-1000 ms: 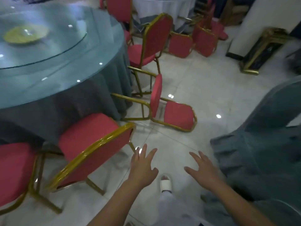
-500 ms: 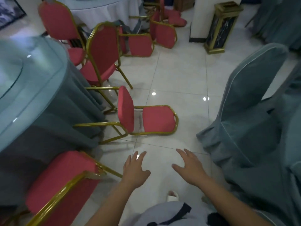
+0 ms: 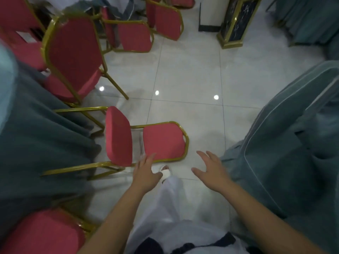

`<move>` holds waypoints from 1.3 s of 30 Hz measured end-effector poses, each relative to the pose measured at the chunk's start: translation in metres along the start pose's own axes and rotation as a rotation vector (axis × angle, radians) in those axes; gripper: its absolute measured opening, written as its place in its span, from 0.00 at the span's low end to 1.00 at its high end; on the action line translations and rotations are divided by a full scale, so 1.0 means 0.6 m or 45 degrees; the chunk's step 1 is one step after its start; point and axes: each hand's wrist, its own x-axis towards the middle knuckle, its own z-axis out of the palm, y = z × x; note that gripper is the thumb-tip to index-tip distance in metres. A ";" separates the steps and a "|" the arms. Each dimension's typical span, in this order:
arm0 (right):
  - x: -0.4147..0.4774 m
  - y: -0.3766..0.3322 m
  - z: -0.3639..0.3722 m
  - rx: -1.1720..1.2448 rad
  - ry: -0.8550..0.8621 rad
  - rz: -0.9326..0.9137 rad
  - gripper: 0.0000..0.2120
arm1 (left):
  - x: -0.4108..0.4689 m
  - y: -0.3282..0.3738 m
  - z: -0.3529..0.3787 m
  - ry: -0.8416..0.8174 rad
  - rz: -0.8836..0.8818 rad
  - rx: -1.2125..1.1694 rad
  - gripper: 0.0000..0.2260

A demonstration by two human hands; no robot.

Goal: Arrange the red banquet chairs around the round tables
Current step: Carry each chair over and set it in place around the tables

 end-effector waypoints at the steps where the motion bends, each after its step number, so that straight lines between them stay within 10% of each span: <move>1: 0.032 -0.013 -0.023 -0.014 0.006 0.009 0.34 | 0.047 0.014 -0.017 -0.013 -0.010 -0.030 0.36; 18: 0.539 -0.276 -0.311 -0.177 -0.142 -0.165 0.33 | 0.545 0.146 -0.300 0.059 -0.182 -0.273 0.32; 29: 0.941 -0.418 -0.395 -0.898 -0.826 -0.886 0.35 | 0.554 0.221 -0.275 0.633 -1.300 -0.865 0.27; 39: 0.995 -0.451 -0.398 -1.124 -1.014 -1.268 0.33 | 0.483 0.486 -0.104 0.820 -1.744 -1.333 0.32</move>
